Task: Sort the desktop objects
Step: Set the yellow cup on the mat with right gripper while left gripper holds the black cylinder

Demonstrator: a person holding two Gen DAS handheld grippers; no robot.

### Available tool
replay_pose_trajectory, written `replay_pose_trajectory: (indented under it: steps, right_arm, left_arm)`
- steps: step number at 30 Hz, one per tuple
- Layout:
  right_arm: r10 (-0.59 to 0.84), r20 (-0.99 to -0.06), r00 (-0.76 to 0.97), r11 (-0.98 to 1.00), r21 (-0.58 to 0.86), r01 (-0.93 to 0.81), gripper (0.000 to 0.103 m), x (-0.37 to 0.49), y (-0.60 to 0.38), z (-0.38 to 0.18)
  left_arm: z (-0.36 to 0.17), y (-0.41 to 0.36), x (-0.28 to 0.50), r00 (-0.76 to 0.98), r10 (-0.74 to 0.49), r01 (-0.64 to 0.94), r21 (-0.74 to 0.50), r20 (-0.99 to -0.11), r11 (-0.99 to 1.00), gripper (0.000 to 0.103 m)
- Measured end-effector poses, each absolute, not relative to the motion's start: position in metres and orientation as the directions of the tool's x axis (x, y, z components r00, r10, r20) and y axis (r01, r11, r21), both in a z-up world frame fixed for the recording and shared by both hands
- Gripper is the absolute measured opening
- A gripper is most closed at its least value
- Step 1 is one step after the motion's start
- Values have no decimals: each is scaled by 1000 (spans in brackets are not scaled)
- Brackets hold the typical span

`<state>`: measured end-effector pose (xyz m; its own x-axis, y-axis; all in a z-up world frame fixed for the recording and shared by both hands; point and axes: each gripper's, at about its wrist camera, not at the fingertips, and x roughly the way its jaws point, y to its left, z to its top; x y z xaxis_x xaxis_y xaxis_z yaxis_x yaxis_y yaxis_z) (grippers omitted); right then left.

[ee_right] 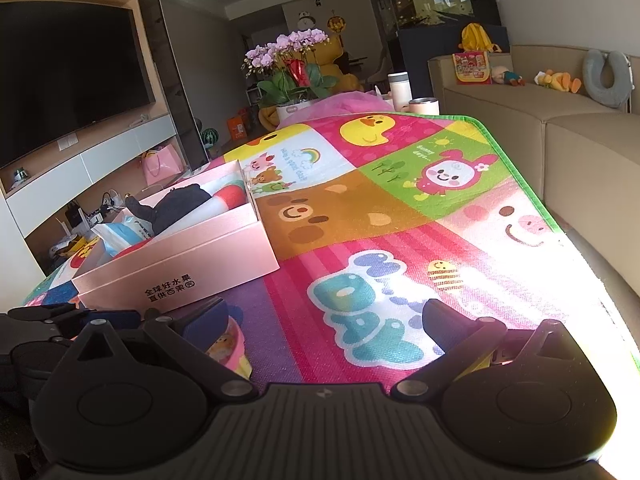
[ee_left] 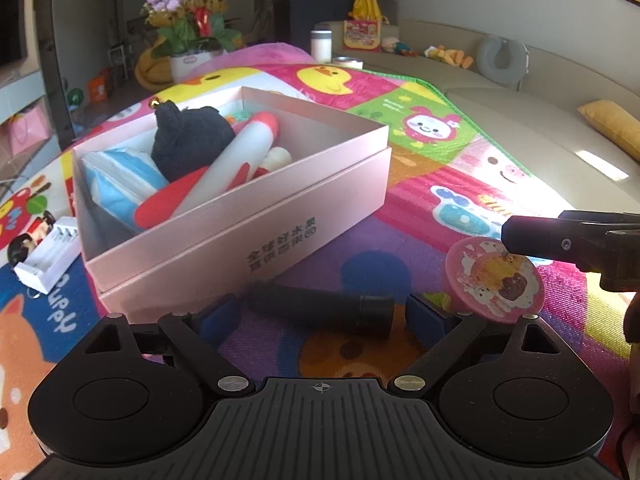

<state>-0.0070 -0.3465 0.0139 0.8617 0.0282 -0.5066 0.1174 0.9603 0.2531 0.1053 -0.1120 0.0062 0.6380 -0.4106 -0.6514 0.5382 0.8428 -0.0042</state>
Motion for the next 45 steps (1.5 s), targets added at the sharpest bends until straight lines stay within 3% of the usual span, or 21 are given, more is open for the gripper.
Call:
replay_pose_trajectory:
  steps: [4, 6, 15, 24, 31, 37, 45]
  right_arm:
    - [37, -513, 858, 954, 273, 122, 103, -6, -350, 13]
    - [39, -514, 857, 951, 281, 125, 103, -6, -351, 12]
    - [37, -521, 852, 949, 286, 134, 103, -6, -351, 12]
    - [31, -523, 852, 959, 255, 122, 103, -5, -347, 12]
    - [50, -500, 864, 979, 198, 58, 103, -12, -335, 22]
    - [144, -535, 833, 988, 126, -90, 103, -8, -305, 26]
    - [245, -580, 777, 969, 176, -174, 103, 4, -276, 19]
  left_arm:
    - [6, -118, 106, 643, -408, 524, -15, -649, 851, 91]
    - [7, -121, 104, 663, -383, 513, 19, -643, 858, 81]
    - [12, -85, 78, 685, -338, 426, -22, -645, 904, 81]
    - [12, -10, 27, 766, -99, 118, -13, -635, 993, 81]
    - [14, -6, 15, 751, -207, 212, -68, -627, 975, 93]
    - [13, -10, 8, 738, -267, 263, -100, -620, 959, 95]
    - [12, -11, 3, 730, -295, 285, -117, -616, 951, 96]
